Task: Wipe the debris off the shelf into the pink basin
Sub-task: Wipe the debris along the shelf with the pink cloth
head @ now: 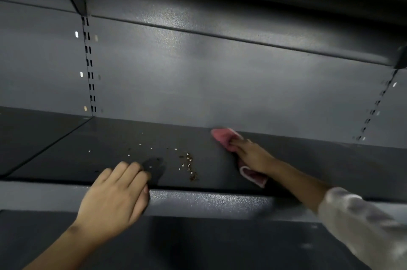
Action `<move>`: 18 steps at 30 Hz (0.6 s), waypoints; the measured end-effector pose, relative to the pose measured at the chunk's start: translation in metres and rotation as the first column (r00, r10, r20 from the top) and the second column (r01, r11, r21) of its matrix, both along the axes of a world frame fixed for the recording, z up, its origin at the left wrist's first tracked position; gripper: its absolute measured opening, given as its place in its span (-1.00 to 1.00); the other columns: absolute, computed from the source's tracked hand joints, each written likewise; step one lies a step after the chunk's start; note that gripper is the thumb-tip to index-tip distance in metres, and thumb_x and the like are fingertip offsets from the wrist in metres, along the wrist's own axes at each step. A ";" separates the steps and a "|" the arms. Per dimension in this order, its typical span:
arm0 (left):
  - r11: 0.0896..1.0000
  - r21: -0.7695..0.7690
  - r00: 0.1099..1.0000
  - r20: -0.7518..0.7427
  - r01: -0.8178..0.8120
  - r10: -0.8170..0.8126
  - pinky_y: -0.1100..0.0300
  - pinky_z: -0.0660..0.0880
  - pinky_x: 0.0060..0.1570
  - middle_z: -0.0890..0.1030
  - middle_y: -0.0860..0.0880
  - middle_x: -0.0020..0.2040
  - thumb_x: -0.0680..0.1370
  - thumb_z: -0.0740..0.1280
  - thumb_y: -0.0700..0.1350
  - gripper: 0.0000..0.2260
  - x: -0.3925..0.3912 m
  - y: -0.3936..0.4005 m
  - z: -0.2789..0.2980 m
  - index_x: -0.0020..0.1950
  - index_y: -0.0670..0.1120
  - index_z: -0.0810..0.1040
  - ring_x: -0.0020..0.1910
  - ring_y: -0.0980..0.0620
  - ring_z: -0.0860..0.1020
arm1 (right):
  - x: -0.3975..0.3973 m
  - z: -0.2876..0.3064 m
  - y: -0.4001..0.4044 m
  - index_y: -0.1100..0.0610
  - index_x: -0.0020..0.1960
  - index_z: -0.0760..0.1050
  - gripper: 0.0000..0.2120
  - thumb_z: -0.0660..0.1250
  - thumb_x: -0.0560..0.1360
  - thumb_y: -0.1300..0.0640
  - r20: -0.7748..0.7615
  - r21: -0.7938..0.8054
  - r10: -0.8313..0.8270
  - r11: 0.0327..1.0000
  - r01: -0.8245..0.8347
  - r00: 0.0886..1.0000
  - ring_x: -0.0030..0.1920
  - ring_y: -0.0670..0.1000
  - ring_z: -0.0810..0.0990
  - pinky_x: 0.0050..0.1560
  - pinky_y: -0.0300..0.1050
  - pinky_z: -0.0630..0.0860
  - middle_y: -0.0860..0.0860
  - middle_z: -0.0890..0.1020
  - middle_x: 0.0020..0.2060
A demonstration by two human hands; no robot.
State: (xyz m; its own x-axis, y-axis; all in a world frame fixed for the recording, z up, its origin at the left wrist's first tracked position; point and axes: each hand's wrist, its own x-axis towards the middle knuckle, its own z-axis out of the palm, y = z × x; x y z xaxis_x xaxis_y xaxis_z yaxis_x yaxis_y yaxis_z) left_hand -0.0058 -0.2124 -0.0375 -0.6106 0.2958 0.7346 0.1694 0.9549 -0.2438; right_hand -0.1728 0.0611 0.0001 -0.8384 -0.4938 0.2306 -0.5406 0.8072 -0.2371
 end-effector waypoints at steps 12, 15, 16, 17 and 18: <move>0.996 -0.058 0.998 0.016 0.064 -0.064 0.12 0.21 -0.32 0.53 -0.06 -0.34 0.44 0.12 -0.08 -0.73 0.012 -0.042 0.008 -0.32 -0.14 0.54 -0.31 -0.04 0.37 | 0.047 0.036 -0.035 0.14 0.32 0.41 -0.66 0.02 0.62 0.20 -0.012 -0.266 -0.079 0.961 0.073 0.997 0.12 0.10 0.57 0.05 -0.33 0.32 0.19 0.60 0.11; 0.995 -0.036 0.996 -0.009 0.091 -0.091 0.13 0.22 -0.31 0.52 -0.06 -0.36 0.44 0.12 -0.09 -0.73 0.012 -0.055 0.005 -0.34 -0.14 0.55 -0.29 -0.01 0.33 | 0.049 0.018 0.010 0.04 0.45 0.19 -0.60 -0.02 0.62 0.09 0.165 0.072 -0.318 0.948 0.310 0.934 0.35 0.09 0.39 0.34 -0.14 0.29 0.11 0.38 0.38; 0.994 -0.033 0.994 -0.021 0.104 -0.105 0.13 0.22 -0.31 0.51 -0.06 -0.37 0.43 0.13 -0.10 -0.73 0.012 -0.055 0.004 -0.34 -0.14 0.55 -0.29 0.00 0.30 | 0.052 0.011 0.016 0.12 0.47 0.13 -0.56 0.01 0.61 0.08 0.175 0.180 -0.354 0.929 0.324 0.918 0.45 0.07 0.23 0.46 -0.04 0.18 0.09 0.22 0.47; 0.993 -0.038 0.993 -0.030 0.111 -0.112 0.13 0.22 -0.31 0.51 -0.06 -0.37 0.43 0.13 -0.10 -0.74 0.010 -0.054 0.003 -0.34 -0.14 0.55 -0.28 0.00 0.29 | 0.056 0.005 0.016 0.17 0.48 0.08 -0.53 0.03 0.61 0.07 0.174 0.253 -0.378 0.910 0.329 0.910 0.50 0.06 0.09 0.50 0.03 0.07 0.10 0.12 0.51; 0.993 -0.045 0.993 -0.037 0.110 -0.112 0.13 0.23 -0.31 0.50 -0.05 -0.38 0.43 0.13 -0.10 -0.74 0.010 -0.053 0.002 -0.34 -0.14 0.55 -0.29 -0.01 0.31 | 0.061 0.001 0.012 0.19 0.48 0.04 -0.50 0.03 0.60 0.05 0.175 0.291 -0.388 0.899 0.329 0.905 0.52 0.06 0.00 0.52 0.06 -0.01 0.10 0.05 0.52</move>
State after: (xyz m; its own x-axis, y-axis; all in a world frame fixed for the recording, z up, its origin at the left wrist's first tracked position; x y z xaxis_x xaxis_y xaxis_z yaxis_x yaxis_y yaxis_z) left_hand 0.0037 -0.2658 -0.0359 -0.5431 0.3913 0.7429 0.2629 0.9195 -0.2922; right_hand -0.1120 0.0729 0.0014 -0.9834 -0.1661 -0.0736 -0.1600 0.9836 -0.0828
